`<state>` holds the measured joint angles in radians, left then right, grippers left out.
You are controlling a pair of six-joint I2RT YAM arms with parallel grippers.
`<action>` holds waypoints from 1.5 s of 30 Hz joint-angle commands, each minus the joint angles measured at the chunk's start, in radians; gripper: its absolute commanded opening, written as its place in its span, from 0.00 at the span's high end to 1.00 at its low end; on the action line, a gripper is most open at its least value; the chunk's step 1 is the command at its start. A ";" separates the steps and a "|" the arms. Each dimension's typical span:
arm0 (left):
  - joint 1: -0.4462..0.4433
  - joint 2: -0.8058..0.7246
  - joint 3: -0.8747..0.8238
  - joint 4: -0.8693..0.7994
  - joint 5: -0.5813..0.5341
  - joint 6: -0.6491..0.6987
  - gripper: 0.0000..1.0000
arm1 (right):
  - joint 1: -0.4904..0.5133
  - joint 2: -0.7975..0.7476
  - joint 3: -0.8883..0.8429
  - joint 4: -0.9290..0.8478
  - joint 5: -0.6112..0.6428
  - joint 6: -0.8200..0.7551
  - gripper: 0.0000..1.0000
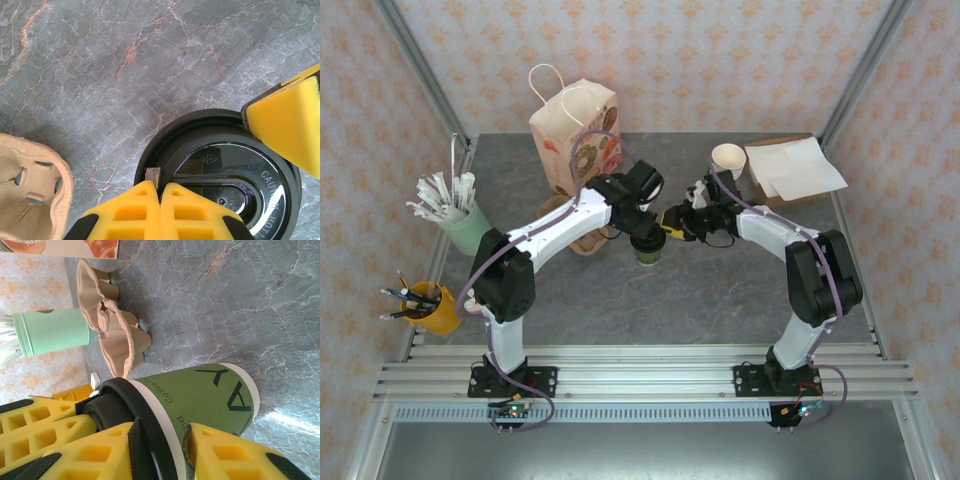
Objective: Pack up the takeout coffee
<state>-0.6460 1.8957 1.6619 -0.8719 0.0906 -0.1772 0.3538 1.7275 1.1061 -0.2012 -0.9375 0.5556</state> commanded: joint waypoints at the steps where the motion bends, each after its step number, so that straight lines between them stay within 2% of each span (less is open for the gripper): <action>1: -0.004 0.027 -0.053 0.033 0.044 -0.010 1.00 | 0.046 0.012 -0.014 -0.084 -0.047 -0.038 0.67; 11: -0.012 0.020 -0.229 0.136 0.060 -0.073 1.00 | 0.069 0.086 -0.133 -0.170 0.171 -0.070 0.80; 18: -0.029 -0.035 -0.442 0.249 0.095 -0.170 1.00 | 0.077 0.164 -0.280 -0.152 0.219 -0.078 0.83; 22: -0.030 -0.065 -0.423 0.226 0.067 -0.170 1.00 | 0.077 0.107 -0.242 -0.180 0.240 -0.084 0.83; 24: -0.030 -0.070 -0.334 0.146 0.016 -0.158 1.00 | 0.077 0.045 -0.170 -0.189 0.238 -0.080 0.76; 27: -0.029 -0.065 -0.185 0.035 -0.065 -0.162 1.00 | 0.076 -0.060 -0.033 -0.186 0.270 -0.057 0.59; 31: -0.029 -0.044 -0.067 -0.043 -0.101 -0.202 1.00 | 0.063 -0.155 0.073 -0.149 0.347 -0.008 0.45; 36: -0.029 -0.038 -0.053 -0.036 -0.118 -0.264 1.00 | 0.068 -0.179 0.036 -0.126 0.281 0.021 0.26; 40: -0.029 -0.041 -0.041 -0.003 -0.113 -0.337 1.00 | 0.070 -0.253 -0.085 -0.075 0.364 0.084 0.01; 45: -0.029 0.000 0.043 -0.001 -0.192 -0.393 1.00 | 0.048 -0.331 -0.153 -0.093 0.529 0.141 0.01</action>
<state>-0.6697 1.8671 1.6348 -0.8421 -0.0143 -0.5045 0.4152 1.4487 0.9695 -0.2905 -0.5377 0.6437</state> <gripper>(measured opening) 0.046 0.994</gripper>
